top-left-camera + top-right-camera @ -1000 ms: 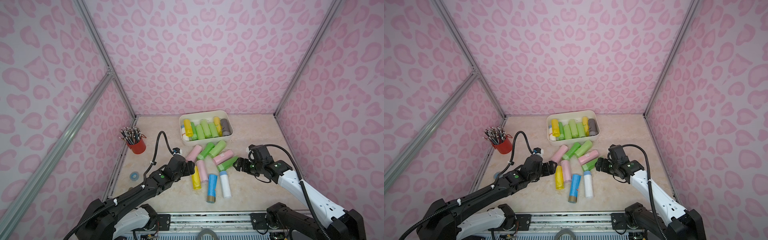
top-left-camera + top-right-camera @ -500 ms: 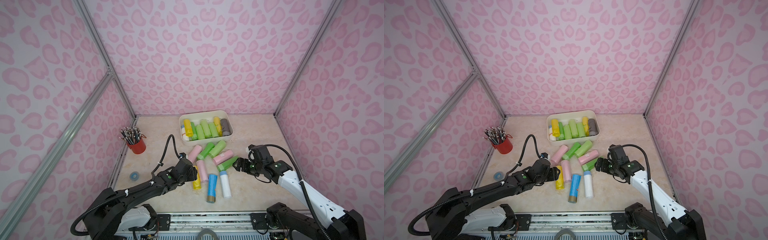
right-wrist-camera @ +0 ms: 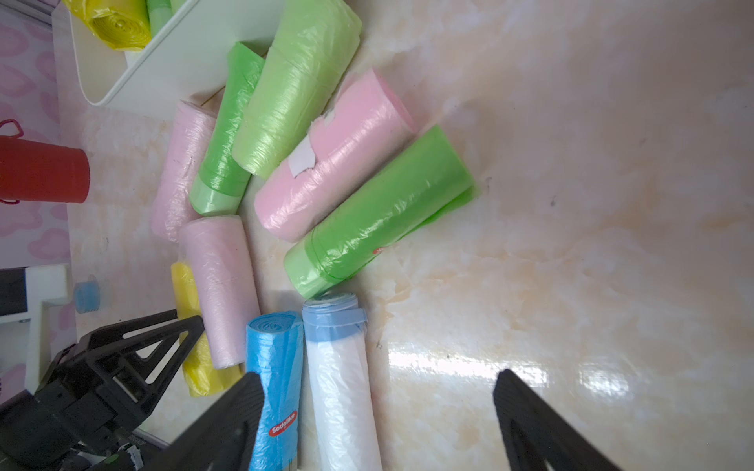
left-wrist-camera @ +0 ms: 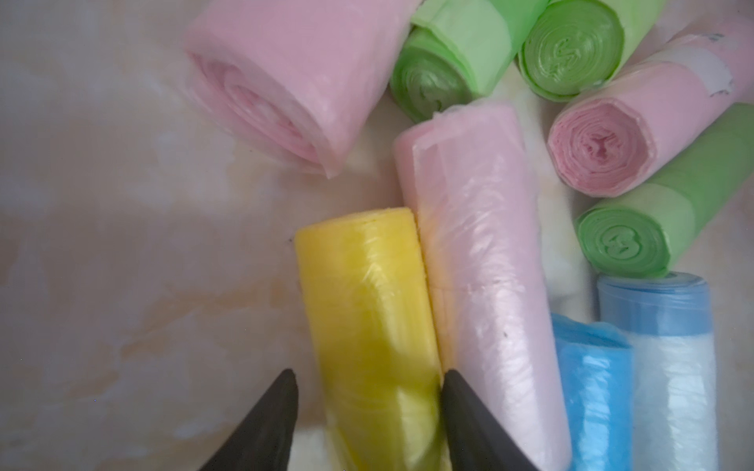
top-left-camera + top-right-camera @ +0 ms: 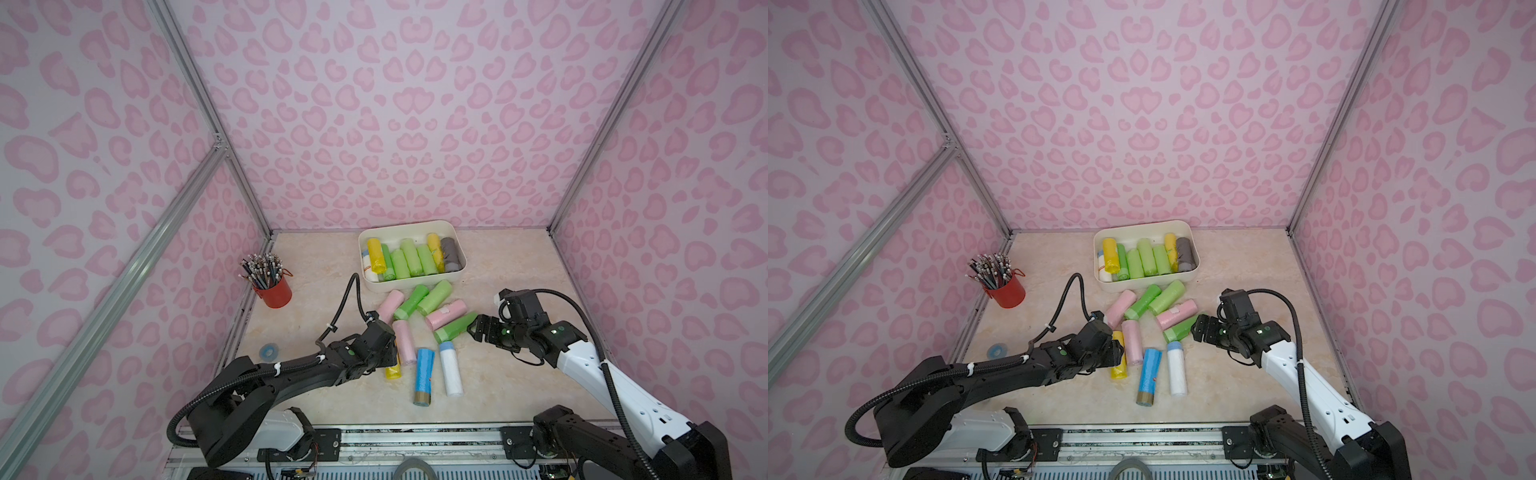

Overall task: Put the roll of trash bags into the storage box
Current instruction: Pick up the roll of trash bags from the center of the board.

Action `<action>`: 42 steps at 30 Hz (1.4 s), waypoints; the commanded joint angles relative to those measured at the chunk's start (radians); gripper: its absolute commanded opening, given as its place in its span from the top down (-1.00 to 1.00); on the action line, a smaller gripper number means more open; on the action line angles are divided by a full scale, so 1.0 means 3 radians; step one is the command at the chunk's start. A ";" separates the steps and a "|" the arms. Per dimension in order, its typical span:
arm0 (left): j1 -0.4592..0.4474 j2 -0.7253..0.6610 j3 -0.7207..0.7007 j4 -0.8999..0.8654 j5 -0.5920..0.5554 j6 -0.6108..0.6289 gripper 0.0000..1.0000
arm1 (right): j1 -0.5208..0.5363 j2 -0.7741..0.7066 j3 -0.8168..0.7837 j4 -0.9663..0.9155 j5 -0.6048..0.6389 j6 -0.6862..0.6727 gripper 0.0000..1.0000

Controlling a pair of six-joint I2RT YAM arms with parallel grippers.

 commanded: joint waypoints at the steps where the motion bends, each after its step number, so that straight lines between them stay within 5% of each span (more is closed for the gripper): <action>1: 0.0000 0.0050 -0.0007 0.0023 -0.0075 -0.0037 -0.16 | -0.0008 0.0006 -0.0028 0.0017 -0.0028 -0.0029 -0.80; 19: -0.0144 -0.0260 -0.0091 -0.0024 -0.0461 -0.0269 0.26 | -0.0013 0.0065 0.0007 0.0064 -0.0212 0.0016 -0.80; 42: -0.0011 -0.0467 0.0502 -0.0076 -0.0679 0.0079 0.31 | -0.0039 0.0152 0.0040 0.0259 -0.0349 0.0161 -0.80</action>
